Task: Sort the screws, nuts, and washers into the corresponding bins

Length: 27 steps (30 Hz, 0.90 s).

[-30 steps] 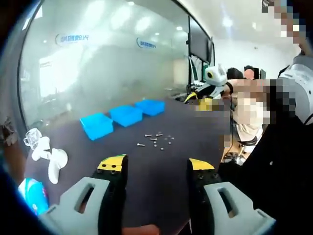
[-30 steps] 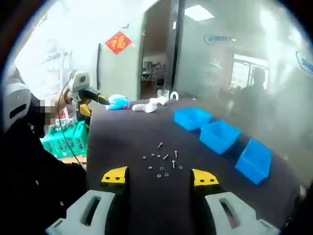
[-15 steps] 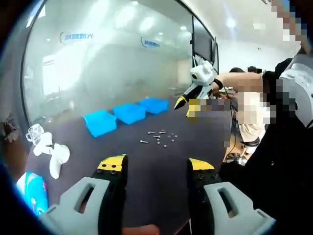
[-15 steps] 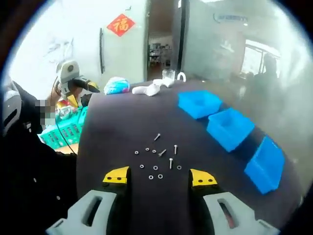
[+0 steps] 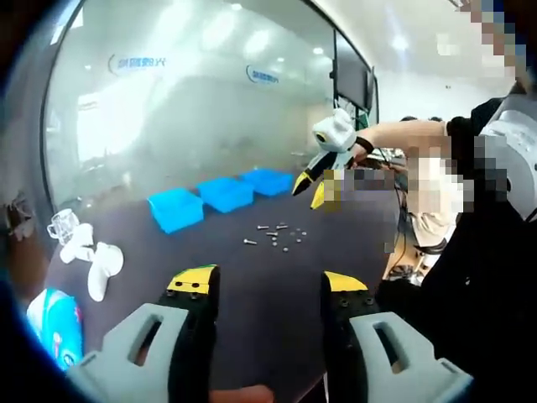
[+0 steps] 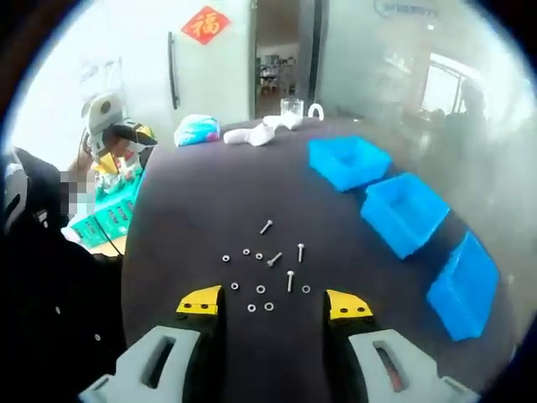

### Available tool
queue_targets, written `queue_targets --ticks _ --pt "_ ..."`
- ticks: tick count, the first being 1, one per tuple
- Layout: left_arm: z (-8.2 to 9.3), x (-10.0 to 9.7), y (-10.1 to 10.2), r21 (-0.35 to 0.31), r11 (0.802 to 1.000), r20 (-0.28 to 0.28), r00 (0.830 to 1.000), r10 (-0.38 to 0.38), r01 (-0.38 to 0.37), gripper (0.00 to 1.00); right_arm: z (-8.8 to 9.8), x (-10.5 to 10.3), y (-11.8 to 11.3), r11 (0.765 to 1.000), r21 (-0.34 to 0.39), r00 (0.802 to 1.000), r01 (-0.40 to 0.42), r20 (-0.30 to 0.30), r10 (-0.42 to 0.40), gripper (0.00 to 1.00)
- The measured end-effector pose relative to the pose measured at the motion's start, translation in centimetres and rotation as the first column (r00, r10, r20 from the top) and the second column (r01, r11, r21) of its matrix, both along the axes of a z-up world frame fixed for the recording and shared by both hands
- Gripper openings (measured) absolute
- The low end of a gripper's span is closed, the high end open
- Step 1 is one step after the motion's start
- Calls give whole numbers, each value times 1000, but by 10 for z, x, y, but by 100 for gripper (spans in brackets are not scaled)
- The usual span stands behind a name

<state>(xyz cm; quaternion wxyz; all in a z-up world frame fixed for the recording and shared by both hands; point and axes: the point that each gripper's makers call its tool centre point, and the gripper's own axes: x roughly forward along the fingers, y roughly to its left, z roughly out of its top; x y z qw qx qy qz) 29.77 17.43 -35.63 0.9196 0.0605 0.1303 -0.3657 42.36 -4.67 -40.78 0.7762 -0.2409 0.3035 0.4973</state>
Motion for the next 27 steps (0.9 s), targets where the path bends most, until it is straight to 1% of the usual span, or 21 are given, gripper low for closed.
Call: queue_targets --ticks 6,18,23,25,27 --pt "0 -2 2 -2 1000 -1 1000 5 -5 48 -4 3 6 999 -37 1000 -14 5 14 41" --pt "-1 -3 8 -10 1000 -1 1000 22 -22 48 -16 7 22 993 -107 999 -41 -14 40 39" --pt "-1 -4 11 -14 1000 1 1000 28 -28 48 -20 10 22 989 -139 998 -60 -26 57 38" --pt "-1 -5 12 -16 999 2 1000 30 -30 48 -25 9 22 982 -171 997 -77 -29 73 37" --pt "-1 -6 13 -16 999 3 1000 31 -31 48 -28 9 23 979 -184 996 -83 -37 77 35"
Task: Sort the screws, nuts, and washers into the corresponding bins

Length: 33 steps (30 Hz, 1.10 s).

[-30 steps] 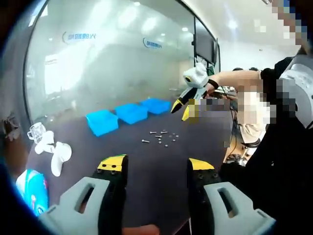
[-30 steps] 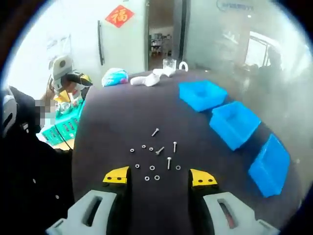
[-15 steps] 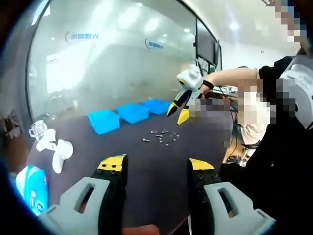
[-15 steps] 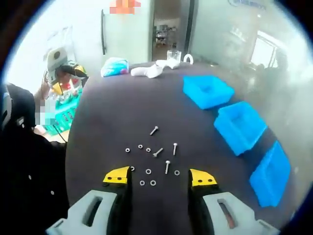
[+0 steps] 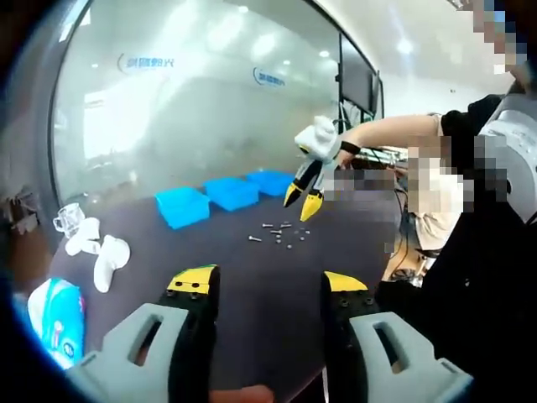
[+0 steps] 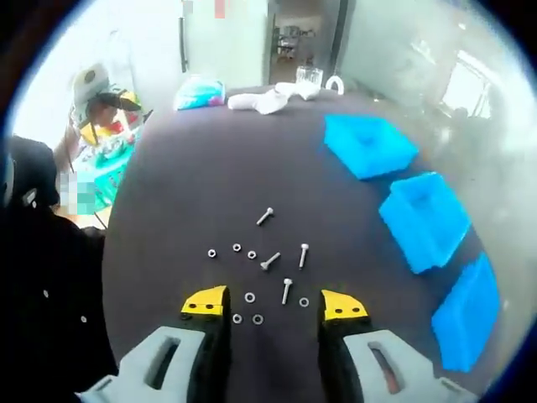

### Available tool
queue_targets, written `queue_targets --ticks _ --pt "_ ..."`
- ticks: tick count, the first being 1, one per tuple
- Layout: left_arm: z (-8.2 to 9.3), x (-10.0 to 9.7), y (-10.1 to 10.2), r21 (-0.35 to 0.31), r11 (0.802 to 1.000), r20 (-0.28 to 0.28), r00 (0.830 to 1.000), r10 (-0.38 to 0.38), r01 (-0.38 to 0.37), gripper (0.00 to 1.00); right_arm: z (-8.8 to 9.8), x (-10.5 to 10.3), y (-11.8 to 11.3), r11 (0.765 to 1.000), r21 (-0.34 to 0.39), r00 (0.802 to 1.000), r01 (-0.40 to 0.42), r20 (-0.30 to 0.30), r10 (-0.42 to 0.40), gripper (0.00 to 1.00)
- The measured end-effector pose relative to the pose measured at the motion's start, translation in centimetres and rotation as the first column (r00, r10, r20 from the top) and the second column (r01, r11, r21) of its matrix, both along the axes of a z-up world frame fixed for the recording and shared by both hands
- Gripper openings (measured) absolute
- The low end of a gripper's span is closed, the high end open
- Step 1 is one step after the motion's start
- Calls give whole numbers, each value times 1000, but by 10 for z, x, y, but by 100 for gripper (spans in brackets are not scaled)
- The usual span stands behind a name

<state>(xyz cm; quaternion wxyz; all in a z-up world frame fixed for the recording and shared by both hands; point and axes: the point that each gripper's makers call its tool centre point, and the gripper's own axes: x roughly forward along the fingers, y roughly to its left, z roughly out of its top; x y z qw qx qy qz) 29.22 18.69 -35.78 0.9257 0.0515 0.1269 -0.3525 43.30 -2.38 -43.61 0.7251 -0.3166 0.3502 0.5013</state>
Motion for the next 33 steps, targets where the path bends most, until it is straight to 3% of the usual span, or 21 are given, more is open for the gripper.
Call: queue_targets --ticks 18,33 --pt "-6 -7 12 -16 1000 -11 1000 26 -26 48 -25 14 5 995 -99 1000 -5 -19 3 25" --pt "-10 -11 16 -21 999 -19 999 34 -34 48 -35 19 4 990 -132 999 -39 -32 35 2"
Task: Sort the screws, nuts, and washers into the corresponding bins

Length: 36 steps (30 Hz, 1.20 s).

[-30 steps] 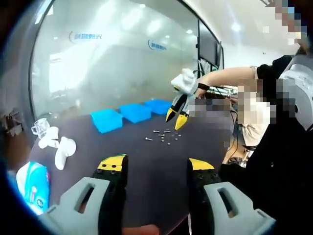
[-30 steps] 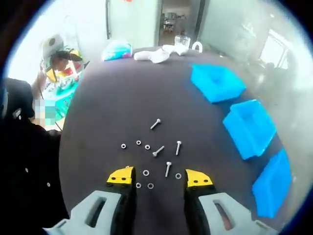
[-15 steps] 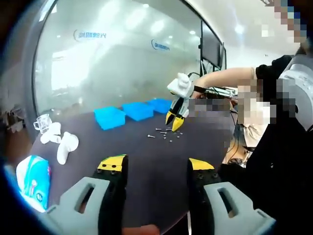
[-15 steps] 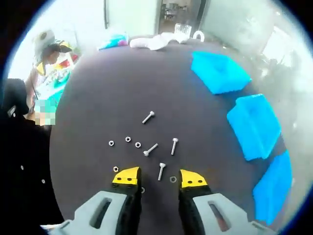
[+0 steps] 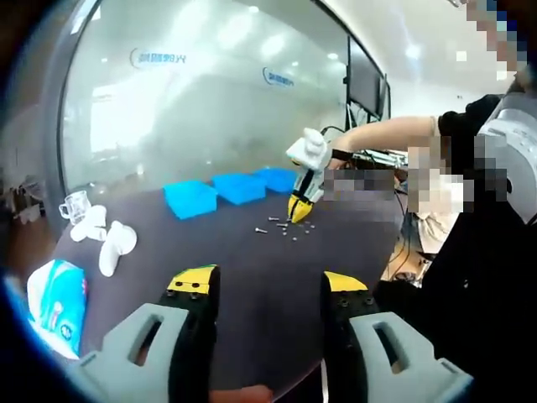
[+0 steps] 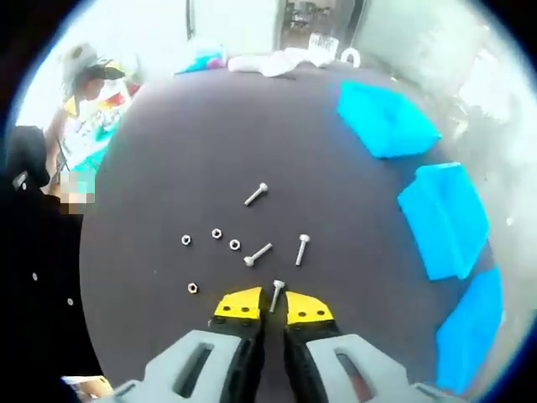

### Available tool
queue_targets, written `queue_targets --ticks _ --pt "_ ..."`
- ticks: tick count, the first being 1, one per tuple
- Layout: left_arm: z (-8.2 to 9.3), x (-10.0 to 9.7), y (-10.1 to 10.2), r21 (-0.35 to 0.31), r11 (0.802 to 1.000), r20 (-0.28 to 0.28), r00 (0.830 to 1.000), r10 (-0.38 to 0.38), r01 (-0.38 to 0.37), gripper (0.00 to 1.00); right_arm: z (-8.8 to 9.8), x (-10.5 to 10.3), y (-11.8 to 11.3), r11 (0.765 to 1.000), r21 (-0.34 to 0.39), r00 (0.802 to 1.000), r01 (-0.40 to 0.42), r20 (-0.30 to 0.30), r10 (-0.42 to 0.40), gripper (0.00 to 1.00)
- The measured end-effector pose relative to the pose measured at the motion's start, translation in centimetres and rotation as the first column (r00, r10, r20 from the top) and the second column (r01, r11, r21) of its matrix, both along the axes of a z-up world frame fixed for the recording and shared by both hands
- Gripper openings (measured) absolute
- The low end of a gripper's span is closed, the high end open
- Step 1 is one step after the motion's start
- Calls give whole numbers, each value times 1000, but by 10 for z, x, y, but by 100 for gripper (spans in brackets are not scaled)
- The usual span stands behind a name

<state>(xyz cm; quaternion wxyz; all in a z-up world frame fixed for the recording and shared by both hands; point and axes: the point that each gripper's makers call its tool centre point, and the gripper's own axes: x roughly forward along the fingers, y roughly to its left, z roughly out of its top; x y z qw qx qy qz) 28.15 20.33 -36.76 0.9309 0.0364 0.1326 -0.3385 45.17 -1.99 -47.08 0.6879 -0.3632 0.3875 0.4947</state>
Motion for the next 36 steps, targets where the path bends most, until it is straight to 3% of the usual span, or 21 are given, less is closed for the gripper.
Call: queue_targets --ticks 21,26,30,36 --pt "0 1 0 -4 1000 -1 1000 10 -10 48 4 0 -4 999 22 999 37 -19 -37 0" --pt "2 2 3 -11 1000 1 1000 24 -24 47 14 -5 -5 995 87 999 52 -14 -51 0" --pt "3 3 3 -12 1000 6 1000 27 -27 47 27 -9 -5 980 180 997 81 -5 -82 0" --pt "7 2 0 -12 1000 17 1000 23 -23 47 47 -13 -10 935 331 990 128 14 -141 0"
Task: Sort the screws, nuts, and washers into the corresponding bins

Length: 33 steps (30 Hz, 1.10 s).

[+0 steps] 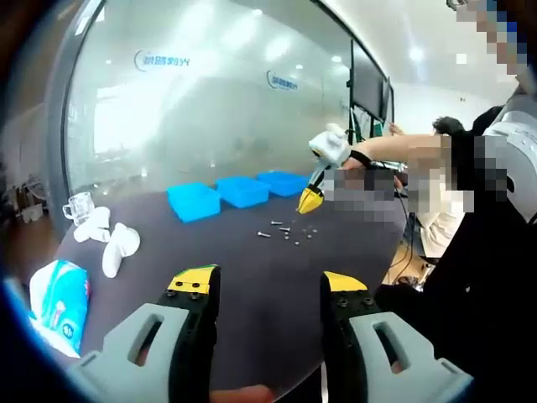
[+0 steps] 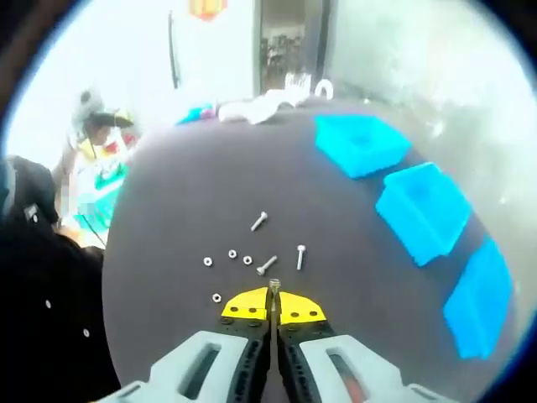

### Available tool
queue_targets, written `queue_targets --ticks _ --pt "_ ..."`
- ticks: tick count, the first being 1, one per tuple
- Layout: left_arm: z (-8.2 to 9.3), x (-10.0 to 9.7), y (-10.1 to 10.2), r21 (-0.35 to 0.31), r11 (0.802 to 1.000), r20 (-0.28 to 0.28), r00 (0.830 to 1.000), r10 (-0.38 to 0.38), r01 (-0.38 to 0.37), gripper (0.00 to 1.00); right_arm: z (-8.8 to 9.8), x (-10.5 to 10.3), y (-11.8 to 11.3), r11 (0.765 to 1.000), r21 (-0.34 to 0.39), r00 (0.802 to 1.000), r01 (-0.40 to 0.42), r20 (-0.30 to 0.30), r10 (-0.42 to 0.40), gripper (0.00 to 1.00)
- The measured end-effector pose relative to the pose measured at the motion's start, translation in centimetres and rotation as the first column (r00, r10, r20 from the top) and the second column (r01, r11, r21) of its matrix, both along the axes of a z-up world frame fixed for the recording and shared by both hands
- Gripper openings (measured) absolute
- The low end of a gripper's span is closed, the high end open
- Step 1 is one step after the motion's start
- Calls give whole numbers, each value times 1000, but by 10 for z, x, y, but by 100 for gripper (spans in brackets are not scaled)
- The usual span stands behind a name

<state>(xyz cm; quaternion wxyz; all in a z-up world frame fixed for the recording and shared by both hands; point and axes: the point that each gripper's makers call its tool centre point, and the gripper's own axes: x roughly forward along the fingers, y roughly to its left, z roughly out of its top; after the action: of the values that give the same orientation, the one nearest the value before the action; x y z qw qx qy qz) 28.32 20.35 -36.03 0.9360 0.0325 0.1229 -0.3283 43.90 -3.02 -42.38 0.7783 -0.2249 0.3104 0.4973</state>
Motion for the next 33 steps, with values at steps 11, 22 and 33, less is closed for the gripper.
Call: queue_targets --ticks 11,22,33 --pt "8 -1 3 -17 999 28 999 32 -32 47 53 5 -37 932 327 965 156 152 -215 0" --pt "19 0 7 -33 998 56 996 64 -62 47 76 -13 -72 824 520 881 224 253 -399 0" --pt "31 6 8 -63 995 82 993 84 -79 47 99 0 -109 742 607 803 286 271 -531 0"
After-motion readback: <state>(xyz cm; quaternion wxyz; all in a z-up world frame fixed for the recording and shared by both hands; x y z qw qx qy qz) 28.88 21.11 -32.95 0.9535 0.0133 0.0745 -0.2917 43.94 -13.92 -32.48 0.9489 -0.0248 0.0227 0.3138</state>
